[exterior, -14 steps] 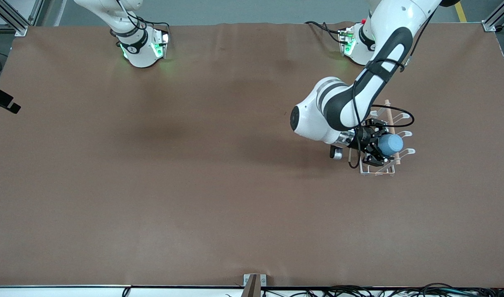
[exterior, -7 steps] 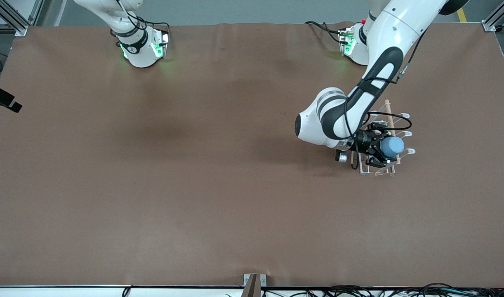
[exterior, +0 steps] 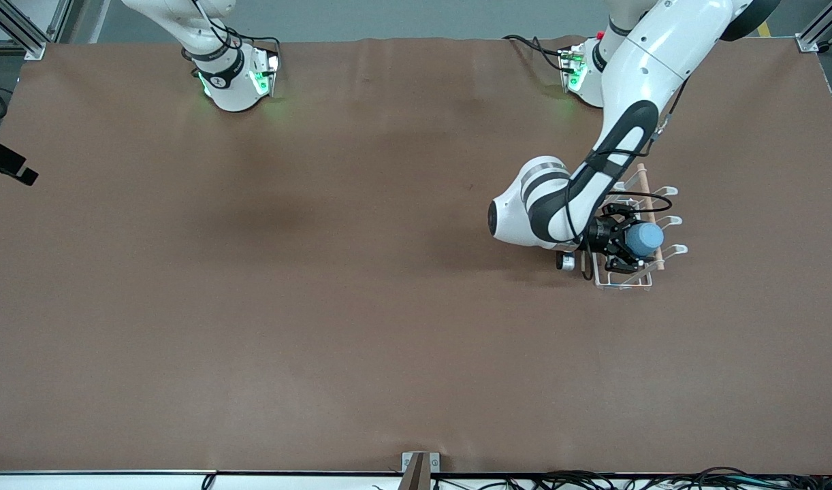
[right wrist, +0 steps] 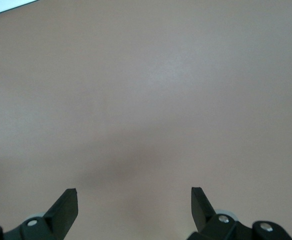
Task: Hang cup on cup holder
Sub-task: 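Lower the cup onto a hook and open the left gripper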
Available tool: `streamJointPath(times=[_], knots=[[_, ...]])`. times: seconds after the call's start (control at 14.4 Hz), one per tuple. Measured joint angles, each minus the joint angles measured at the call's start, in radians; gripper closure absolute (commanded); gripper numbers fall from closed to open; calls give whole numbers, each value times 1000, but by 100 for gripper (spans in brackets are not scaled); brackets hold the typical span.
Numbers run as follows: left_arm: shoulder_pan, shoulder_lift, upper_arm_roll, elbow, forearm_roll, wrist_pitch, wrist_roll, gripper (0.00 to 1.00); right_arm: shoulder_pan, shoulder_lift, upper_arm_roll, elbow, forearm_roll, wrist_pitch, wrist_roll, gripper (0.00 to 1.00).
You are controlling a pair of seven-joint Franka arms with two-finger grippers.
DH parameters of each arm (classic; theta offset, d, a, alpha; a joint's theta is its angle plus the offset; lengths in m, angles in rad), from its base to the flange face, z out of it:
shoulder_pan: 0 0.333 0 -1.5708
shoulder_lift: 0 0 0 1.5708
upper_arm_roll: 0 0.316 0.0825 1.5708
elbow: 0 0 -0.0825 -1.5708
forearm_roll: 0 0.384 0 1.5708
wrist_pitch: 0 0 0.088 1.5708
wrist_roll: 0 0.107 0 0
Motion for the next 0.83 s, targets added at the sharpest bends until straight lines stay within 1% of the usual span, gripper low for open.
streamJointPath(times=[0.28, 0.56, 0.69, 0.83], knots=[[4, -17, 5, 60, -39, -13, 0, 0, 0, 1, 0, 0, -3, 9, -2, 0], [5, -58, 5, 149, -84, -11, -4, 0, 20, 2, 8, 0, -64, 24, -9, 0], [10, -88, 6, 200, -135, 25, -51, 0, 29, 3, 10, 0, -70, 24, -9, 0], [35, -132, 7, 231, -212, 83, -108, 0, 30, 3, 10, 0, -70, 25, -11, 0]])
